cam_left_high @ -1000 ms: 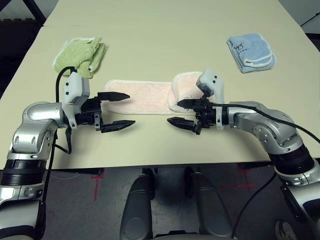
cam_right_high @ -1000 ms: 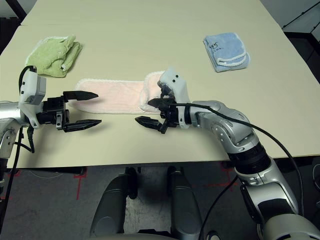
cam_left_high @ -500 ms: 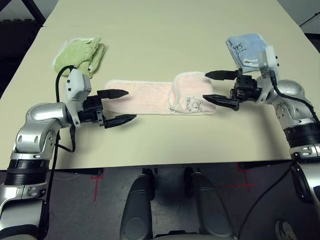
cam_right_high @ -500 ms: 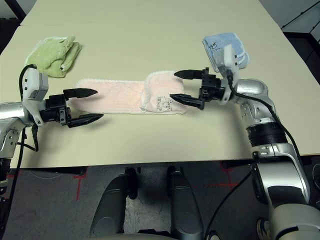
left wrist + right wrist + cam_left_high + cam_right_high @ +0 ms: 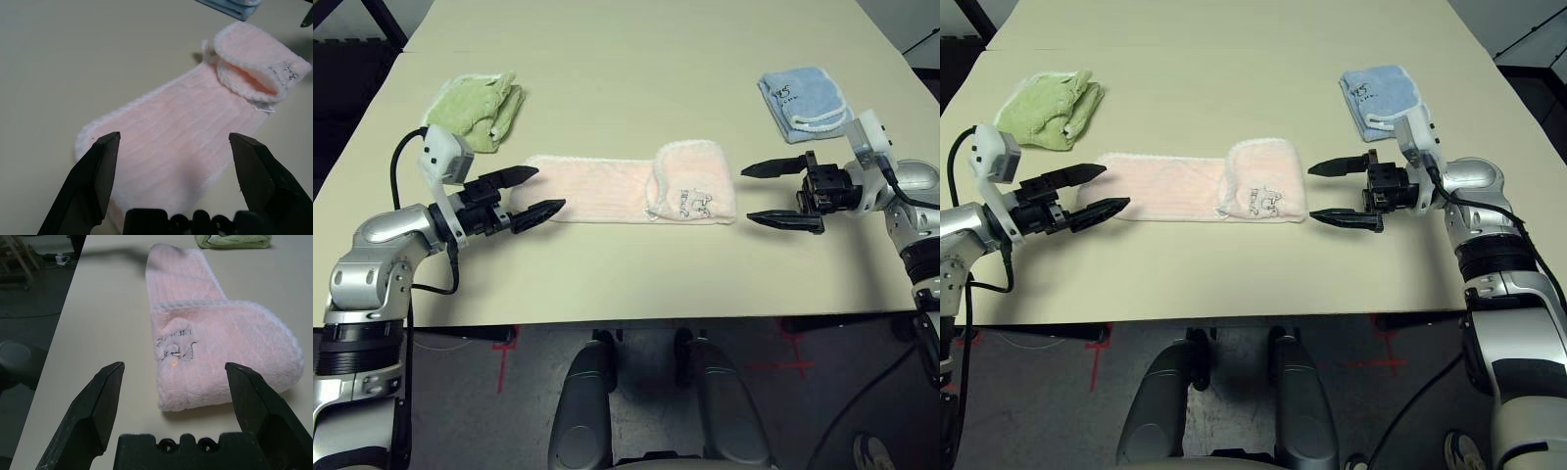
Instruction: Fold the towel and set it aside.
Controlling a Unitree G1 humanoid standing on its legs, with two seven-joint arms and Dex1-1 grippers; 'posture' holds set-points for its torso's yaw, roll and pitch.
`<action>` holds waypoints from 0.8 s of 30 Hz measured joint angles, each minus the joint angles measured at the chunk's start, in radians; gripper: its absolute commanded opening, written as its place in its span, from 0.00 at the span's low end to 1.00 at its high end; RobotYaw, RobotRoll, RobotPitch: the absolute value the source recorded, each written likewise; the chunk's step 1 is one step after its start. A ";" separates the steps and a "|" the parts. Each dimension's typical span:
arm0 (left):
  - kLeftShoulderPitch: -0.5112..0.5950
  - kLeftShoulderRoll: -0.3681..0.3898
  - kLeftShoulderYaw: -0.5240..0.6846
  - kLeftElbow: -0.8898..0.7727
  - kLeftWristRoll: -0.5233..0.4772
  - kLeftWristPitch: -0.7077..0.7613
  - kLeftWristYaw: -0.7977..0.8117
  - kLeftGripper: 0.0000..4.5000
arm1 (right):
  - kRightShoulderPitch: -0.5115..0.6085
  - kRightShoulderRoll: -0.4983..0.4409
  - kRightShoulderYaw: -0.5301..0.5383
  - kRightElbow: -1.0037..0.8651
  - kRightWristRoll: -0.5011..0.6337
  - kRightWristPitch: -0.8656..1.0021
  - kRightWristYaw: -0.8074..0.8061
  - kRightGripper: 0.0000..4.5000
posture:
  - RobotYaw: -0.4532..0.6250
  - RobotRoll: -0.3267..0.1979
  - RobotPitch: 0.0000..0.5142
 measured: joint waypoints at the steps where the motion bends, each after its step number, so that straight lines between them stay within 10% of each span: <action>1: -0.021 0.008 0.024 0.000 -0.036 0.081 0.020 1.00 | 0.001 0.004 0.000 0.000 0.000 0.002 0.000 0.99 | 0.43 0.62 0.49; 12: -0.109 -0.018 0.182 0.030 -0.219 0.777 0.280 1.00 | 0.001 0.050 -0.005 0.000 -0.017 0.000 0.000 0.99 | 0.44 0.62 0.52; 24: -0.117 -0.073 0.216 0.084 -0.221 0.873 0.340 1.00 | 0.001 0.057 -0.015 0.000 -0.028 -0.004 0.000 0.99 | 0.43 0.62 0.52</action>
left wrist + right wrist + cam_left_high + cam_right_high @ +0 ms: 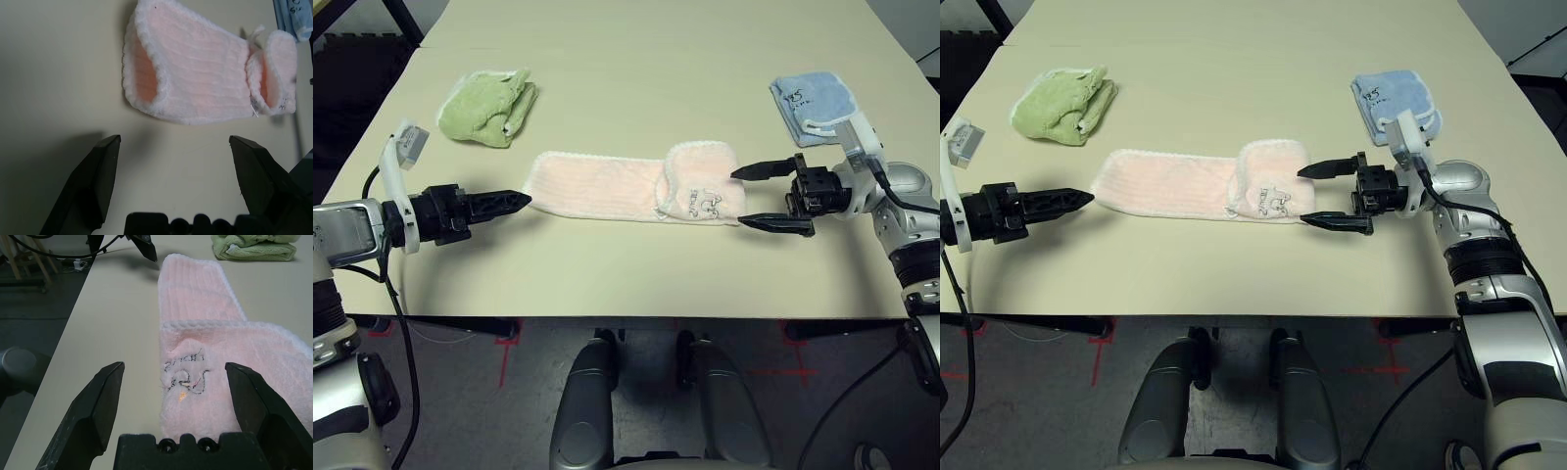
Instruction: Fold the towel and set it aside.
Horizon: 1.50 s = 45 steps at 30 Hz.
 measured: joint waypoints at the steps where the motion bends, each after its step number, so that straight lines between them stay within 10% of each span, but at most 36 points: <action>1: -0.003 -0.025 0.004 0.001 -0.001 0.001 0.014 1.00 | 0.000 0.000 -0.001 0.000 -0.001 0.000 0.000 0.99 | 0.43 0.62 0.52; 13: -0.087 -0.210 0.056 0.003 -0.010 0.004 0.132 1.00 | 0.000 -0.004 -0.039 -0.002 -0.023 0.003 0.000 0.99 | 0.40 0.62 0.52; 40: -0.073 -0.237 0.123 -0.003 0.051 -0.030 0.235 1.00 | 0.013 -0.004 -0.049 -0.033 -0.037 0.021 0.000 0.99 | 0.39 0.62 0.51; 45: -0.085 -0.248 0.135 -0.001 0.057 -0.036 0.254 0.70 | 0.015 -0.004 -0.049 -0.034 -0.042 0.022 0.000 1.00 | 0.39 0.62 0.52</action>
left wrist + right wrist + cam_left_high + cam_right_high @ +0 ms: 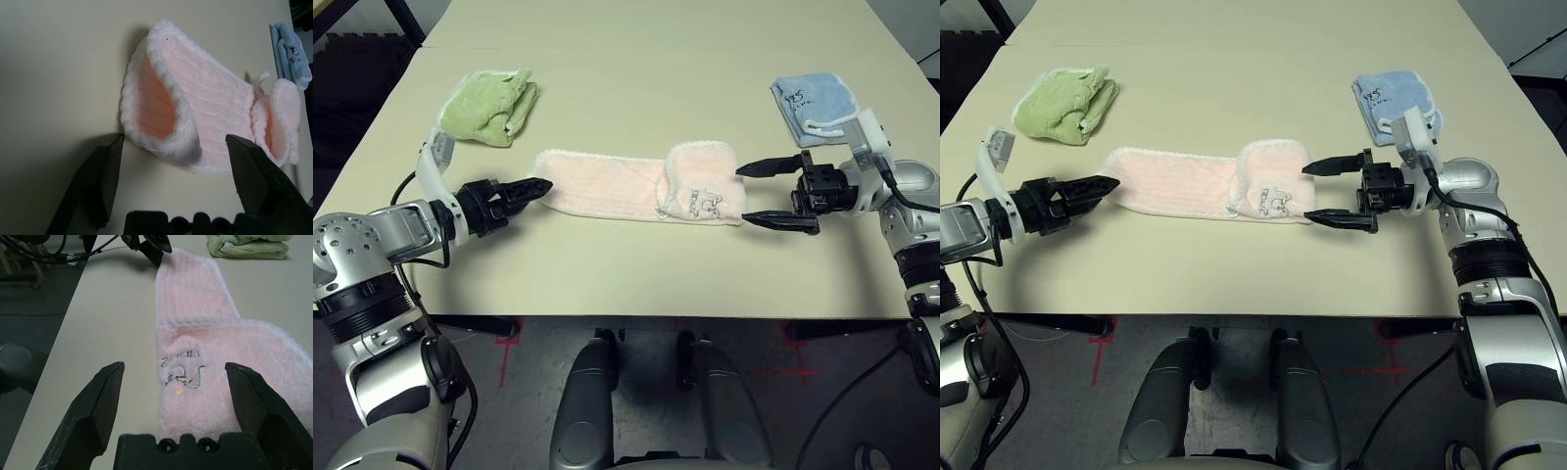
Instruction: Fold the towel and set it aside.
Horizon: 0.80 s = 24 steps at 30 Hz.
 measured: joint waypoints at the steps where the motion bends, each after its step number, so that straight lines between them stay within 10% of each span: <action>1: -0.003 -0.006 0.004 0.001 0.001 0.000 0.004 0.63 | 0.001 0.000 0.000 0.000 0.000 0.000 0.000 1.00 | 0.39 0.62 0.52; 8: -0.035 -0.057 0.038 0.003 0.011 -0.006 0.051 0.02 | 0.007 -0.001 -0.006 -0.020 -0.003 0.004 0.000 1.00 | 0.38 0.62 0.51; 24: 0.126 0.078 0.130 -0.121 -0.067 0.039 0.042 0.01 | 0.016 0.000 -0.019 -0.013 -0.032 0.021 0.000 1.00 | 0.42 0.62 0.48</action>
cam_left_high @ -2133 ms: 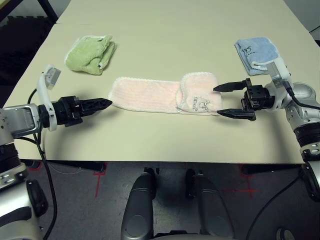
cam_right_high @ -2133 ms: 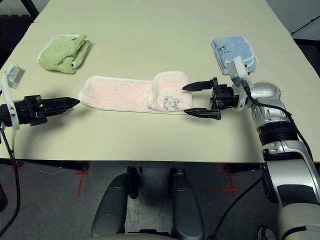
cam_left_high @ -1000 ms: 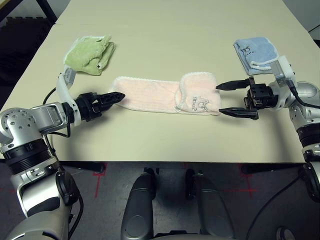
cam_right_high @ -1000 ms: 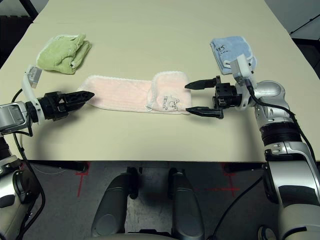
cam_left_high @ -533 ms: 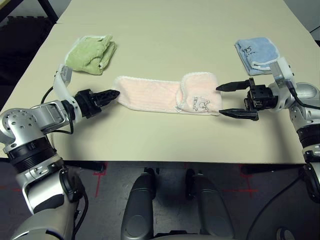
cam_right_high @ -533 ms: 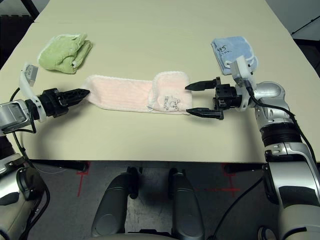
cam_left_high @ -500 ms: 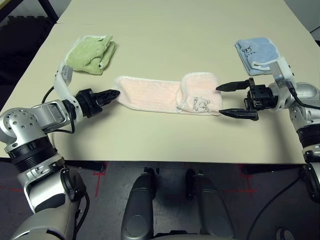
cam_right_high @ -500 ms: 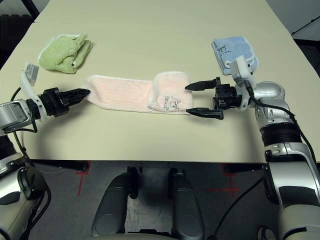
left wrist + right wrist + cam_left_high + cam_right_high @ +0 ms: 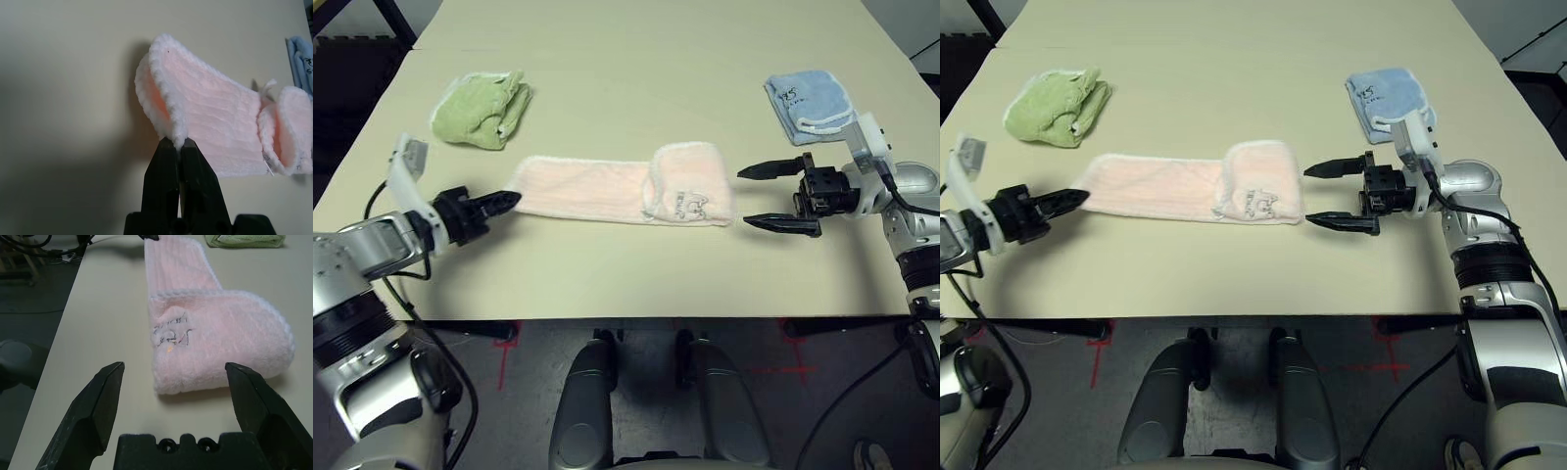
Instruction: Fold the towel and set it aside.
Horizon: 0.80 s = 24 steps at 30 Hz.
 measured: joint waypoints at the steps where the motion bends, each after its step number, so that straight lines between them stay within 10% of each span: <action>1: 0.004 0.007 0.009 0.000 0.002 0.000 -0.001 0.01 | -0.001 0.000 0.000 0.010 -0.002 0.000 0.000 1.00 | 0.42 0.62 0.48; 16: -0.007 0.102 -0.020 -0.034 -0.094 0.001 -0.029 0.01 | -0.012 -0.007 0.004 0.024 -0.001 0.034 0.000 1.00 | 0.43 0.62 0.47; 24: -0.211 0.025 -0.187 -0.037 -0.361 0.001 -0.030 0.01 | -0.016 0.000 0.005 0.025 -0.004 0.033 0.000 1.00 | 0.43 0.62 0.46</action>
